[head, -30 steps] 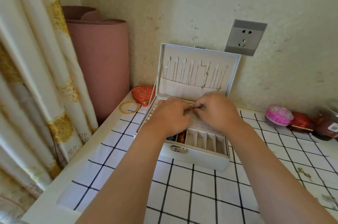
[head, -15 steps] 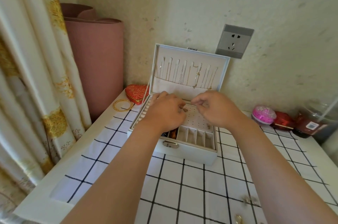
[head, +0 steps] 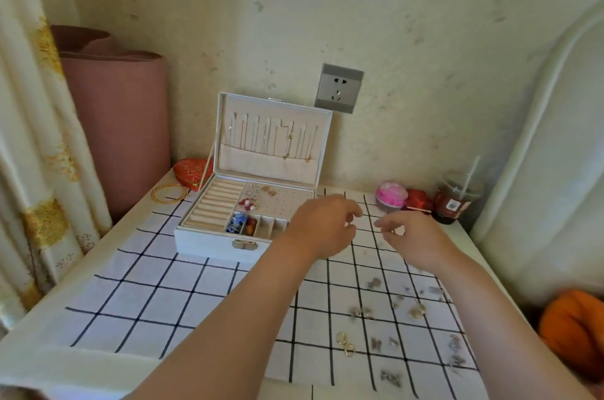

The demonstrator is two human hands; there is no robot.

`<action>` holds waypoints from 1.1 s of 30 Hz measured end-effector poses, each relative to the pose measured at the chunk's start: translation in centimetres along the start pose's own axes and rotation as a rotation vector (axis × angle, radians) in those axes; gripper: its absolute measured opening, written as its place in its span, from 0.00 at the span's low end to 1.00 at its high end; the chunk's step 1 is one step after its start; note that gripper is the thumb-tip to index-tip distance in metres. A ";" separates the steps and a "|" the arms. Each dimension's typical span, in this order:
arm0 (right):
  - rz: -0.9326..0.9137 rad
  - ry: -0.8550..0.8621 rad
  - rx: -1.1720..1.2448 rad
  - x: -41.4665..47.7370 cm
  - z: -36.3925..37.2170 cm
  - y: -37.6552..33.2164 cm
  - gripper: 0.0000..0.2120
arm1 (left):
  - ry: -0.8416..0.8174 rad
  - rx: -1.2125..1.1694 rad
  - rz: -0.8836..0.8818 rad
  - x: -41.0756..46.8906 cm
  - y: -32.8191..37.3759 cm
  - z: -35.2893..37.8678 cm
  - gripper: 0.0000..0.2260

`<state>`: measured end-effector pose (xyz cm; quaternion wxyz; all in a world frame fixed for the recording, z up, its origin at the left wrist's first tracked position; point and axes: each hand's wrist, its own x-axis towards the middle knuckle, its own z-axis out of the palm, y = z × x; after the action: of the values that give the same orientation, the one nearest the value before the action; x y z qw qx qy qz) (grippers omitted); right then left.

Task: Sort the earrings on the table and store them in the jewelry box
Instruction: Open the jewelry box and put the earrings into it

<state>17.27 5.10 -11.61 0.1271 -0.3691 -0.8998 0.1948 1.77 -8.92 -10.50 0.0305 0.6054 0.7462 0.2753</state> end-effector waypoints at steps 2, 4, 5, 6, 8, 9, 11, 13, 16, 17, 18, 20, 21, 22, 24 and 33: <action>0.025 -0.015 -0.051 -0.5 0.1 1.4 0.13 | -0.050 0.012 -0.007 0.4 1.0 2.1 0.14; 0.029 -0.046 -0.117 -0.6 0.4 2.2 0.14 | -0.122 0.059 -0.039 0.9 1.6 4.5 0.16; 0.023 -0.063 -0.139 -0.7 0.6 2.4 0.15 | -0.155 0.074 -0.065 1.2 1.8 5.5 0.17; 0.012 -0.080 -0.154 -0.6 0.8 2.5 0.16 | -0.177 0.078 -0.092 1.5 1.8 6.4 0.18; -0.019 -0.109 -0.184 -0.3 1.2 2.6 0.16 | -0.188 0.083 -0.130 2.0 1.8 7.5 0.19; -0.033 -0.120 -0.201 -0.1 1.4 2.5 0.16 | -0.179 0.090 -0.142 2.3 1.9 7.9 0.18; -0.059 -0.138 -0.232 0.4 1.7 2.4 0.15 | -0.151 0.088 -0.177 2.7 1.8 8.5 0.16; -0.074 -0.154 -0.255 1.1 2.1 2.5 0.16 | -0.139 0.070 -0.223 3.1 1.6 8.8 0.15; -0.070 -0.118 -0.278 1.8 2.2 2.9 0.16 | -0.126 0.045 -0.258 3.5 1.5 9.3 0.10; -0.059 -0.101 -0.281 2.0 2.1 3.1 0.16 | -0.123 0.036 -0.267 3.6 1.5 9.4 0.08; -0.046 -0.093 -0.284 2.1 2.1 3.4 0.16 | -0.125 0.023 -0.279 3.7 1.4 9.5 0.08; -0.026 -0.103 -0.281 2.1 2.0 3.8 0.16 | -0.149 0.000 -0.305 4.0 1.4 9.5 0.07; -0.025 -0.111 -0.267 2.0 2.0 4.0 0.15 | -0.162 0.000 -0.315 4.1 1.4 9.4 0.07; -0.029 -0.118 -0.250 1.9 2.0 4.2 0.15 | -0.168 0.002 -0.322 4.1 1.3 9.2 0.07; -0.043 -0.119 -0.230 1.7 2.0 4.4 0.12 | -0.161 0.005 -0.312 4.1 1.2 9.1 0.06; -0.027 -0.125 -0.182 1.1 1.4 3.9 0.05 | -0.239 -0.087 -0.196 3.4 1.0 8.8 0.04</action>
<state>18.39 8.02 -14.51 0.0396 -0.3540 -0.9248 0.1333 5.09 -2.44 -16.51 0.1721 0.5562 0.7800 0.2293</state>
